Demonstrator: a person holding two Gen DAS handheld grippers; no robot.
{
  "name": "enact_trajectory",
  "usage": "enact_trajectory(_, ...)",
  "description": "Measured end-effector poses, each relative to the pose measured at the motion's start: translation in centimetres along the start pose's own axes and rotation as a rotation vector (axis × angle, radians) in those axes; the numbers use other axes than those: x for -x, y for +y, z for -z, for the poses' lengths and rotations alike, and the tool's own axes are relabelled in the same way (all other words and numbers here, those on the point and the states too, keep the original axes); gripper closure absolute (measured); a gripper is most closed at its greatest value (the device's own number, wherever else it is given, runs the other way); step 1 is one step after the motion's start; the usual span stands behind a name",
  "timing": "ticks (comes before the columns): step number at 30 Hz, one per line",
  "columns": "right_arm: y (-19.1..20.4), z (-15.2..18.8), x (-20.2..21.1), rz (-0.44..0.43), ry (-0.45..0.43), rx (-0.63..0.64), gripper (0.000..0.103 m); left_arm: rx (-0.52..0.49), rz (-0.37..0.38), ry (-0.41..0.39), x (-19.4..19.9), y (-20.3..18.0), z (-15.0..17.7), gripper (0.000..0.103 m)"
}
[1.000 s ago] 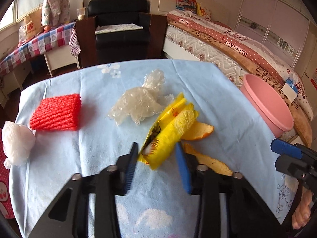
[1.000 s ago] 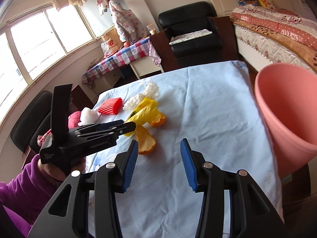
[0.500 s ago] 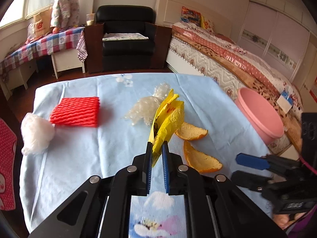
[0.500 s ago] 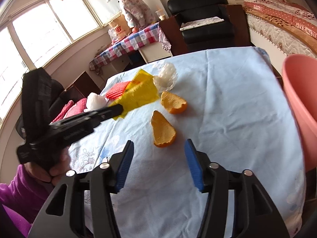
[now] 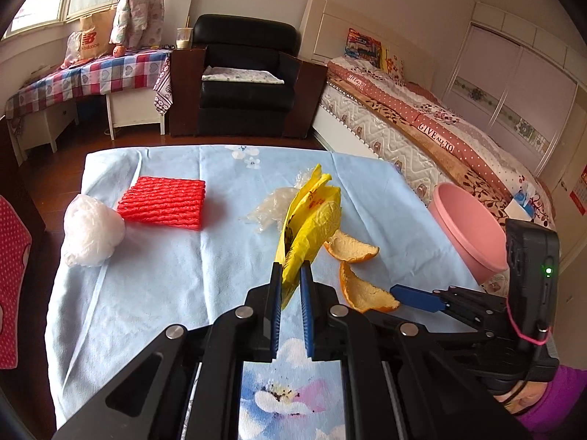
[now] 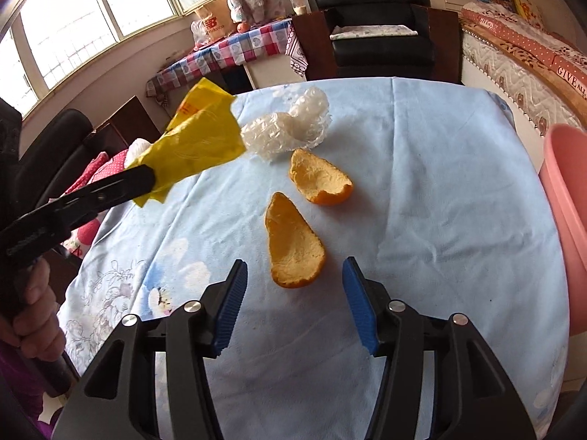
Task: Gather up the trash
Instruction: 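Grasp an orange peel with the right gripper and lift it, then carry the yellow bag with the left gripper while the right carries the peel to the bucket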
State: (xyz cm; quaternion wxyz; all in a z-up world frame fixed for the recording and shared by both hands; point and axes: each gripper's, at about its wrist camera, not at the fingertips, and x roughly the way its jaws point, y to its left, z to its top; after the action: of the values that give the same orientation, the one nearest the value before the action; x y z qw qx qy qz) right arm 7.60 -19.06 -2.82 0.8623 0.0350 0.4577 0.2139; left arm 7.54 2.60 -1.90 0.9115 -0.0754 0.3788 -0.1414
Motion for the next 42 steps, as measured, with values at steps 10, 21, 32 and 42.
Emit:
enact_trajectory(10,0.0,0.2,0.8,-0.031,-0.005,0.006,0.082,0.0,0.0,-0.004,0.3,-0.6,0.1,0.094)
enact_trajectory(21,-1.8,0.1,5.6,-0.035,-0.131,-0.056,0.083,-0.002,0.018,-0.02,0.9,-3.0,-0.1,0.094)
enact_trajectory(32,-6.2,-0.1,9.7,0.021,-0.24,-0.169,0.083,-0.037,0.063,-0.041,0.7,-6.9,-1.2,0.094)
enact_trajectory(42,-9.7,0.2,12.7,0.092,-0.325,-0.232,0.083,-0.084,0.115,-0.042,0.0,-10.8,-2.2,0.094)
